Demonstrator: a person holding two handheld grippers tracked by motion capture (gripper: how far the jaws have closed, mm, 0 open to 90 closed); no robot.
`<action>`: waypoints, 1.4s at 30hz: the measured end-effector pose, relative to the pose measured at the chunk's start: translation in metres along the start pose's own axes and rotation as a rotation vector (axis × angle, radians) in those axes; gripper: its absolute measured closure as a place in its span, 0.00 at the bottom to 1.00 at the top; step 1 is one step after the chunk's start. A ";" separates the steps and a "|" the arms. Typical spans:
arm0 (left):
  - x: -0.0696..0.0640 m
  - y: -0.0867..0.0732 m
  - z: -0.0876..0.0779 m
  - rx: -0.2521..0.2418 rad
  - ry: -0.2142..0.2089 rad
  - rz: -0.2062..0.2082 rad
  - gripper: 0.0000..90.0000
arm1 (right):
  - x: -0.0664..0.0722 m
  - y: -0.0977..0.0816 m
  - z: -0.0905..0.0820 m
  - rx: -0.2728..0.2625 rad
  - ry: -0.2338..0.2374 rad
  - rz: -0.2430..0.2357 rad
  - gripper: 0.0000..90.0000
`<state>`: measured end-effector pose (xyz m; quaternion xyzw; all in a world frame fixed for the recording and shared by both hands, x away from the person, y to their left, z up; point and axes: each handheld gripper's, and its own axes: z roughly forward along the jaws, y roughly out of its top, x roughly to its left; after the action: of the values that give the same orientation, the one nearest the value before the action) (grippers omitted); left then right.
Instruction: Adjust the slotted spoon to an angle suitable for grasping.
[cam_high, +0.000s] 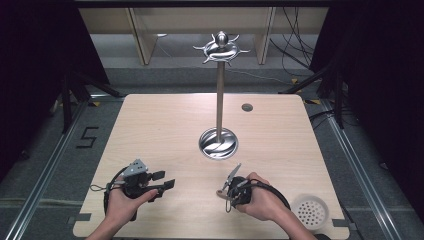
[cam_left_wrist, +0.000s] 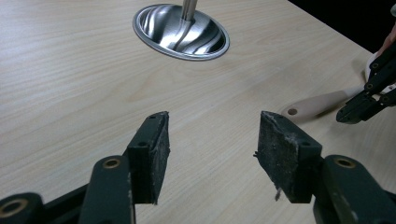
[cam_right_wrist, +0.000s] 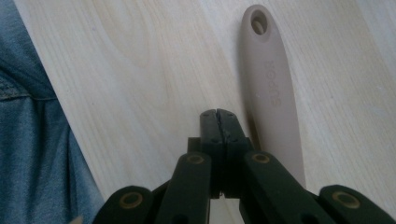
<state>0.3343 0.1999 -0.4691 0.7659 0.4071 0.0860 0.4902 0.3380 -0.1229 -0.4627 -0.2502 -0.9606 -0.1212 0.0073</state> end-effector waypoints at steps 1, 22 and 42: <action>0.000 0.000 0.000 0.000 0.000 0.001 0.47 | -0.001 0.001 0.002 -0.009 -0.001 -0.021 1.00; -0.001 0.000 0.000 -0.003 -0.005 0.000 0.47 | -0.009 0.012 0.015 0.040 -0.027 0.023 1.00; 0.001 0.000 0.000 0.001 -0.004 0.002 0.47 | -0.040 0.014 0.009 -0.041 -0.075 0.144 1.00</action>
<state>0.3348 0.2004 -0.4690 0.7667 0.4053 0.0849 0.4905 0.3802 -0.1282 -0.4712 -0.3232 -0.9370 -0.1303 -0.0250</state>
